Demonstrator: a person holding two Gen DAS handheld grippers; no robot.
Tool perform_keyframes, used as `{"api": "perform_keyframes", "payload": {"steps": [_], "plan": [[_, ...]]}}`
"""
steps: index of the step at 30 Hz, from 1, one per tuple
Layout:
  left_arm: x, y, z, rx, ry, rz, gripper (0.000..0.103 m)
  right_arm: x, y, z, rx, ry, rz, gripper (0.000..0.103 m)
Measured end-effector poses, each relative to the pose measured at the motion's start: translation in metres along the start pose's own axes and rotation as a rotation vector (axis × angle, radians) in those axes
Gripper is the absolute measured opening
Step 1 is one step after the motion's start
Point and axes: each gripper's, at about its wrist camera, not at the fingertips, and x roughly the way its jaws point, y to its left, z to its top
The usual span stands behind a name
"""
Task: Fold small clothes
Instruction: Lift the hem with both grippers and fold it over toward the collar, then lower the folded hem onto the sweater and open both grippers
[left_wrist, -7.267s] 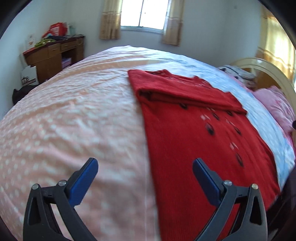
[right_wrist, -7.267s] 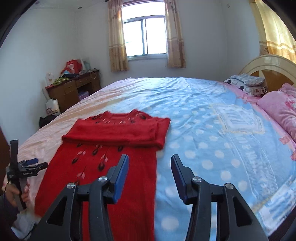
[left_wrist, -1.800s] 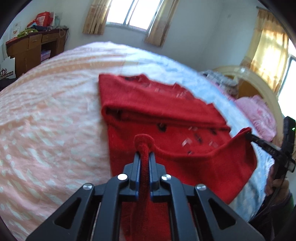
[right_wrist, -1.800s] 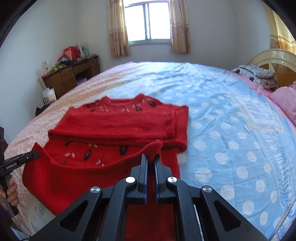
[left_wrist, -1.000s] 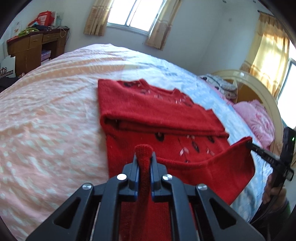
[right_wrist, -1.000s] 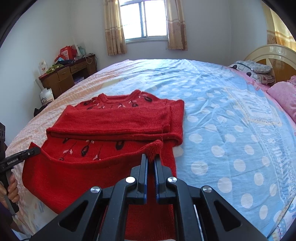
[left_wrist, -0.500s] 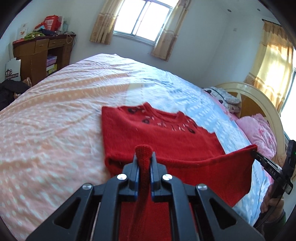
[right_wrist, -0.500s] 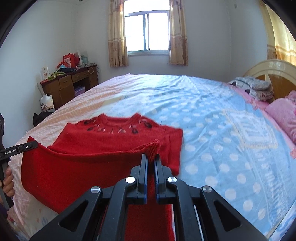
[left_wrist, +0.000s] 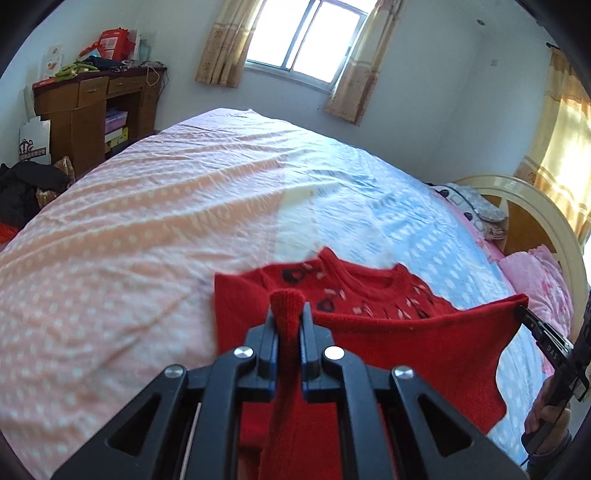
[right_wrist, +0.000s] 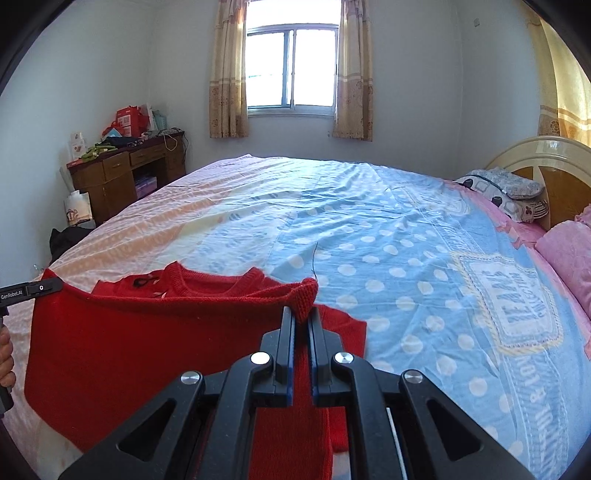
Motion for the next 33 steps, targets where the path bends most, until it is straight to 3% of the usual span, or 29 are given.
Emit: {"api": "perform_keyframes", "payload": {"steps": [12, 19, 25, 30, 33], "plan": [[0.077, 0.015, 0.04, -0.044, 0.035, 0.036, 0.009, 0.084, 0.006, 0.029, -0.01, 0.026, -0.043, 0.005], [0.121, 0.012, 0.051, -0.032, 0.081, 0.083, 0.009, 0.14, 0.001, 0.029, 0.022, 0.066, -0.083, 0.005], [0.134, 0.022, 0.048, -0.054, 0.109, 0.088, 0.009, 0.168, -0.011, 0.027, 0.068, 0.107, -0.097, 0.005], [0.142, 0.044, 0.043, -0.159, 0.168, 0.067, 0.016, 0.19, -0.009, 0.023, 0.057, 0.197, -0.094, 0.005], [0.143, 0.036, 0.043, -0.121, 0.177, 0.102, 0.016, 0.201, -0.003, 0.019, 0.029, 0.254, -0.114, 0.005]]}}
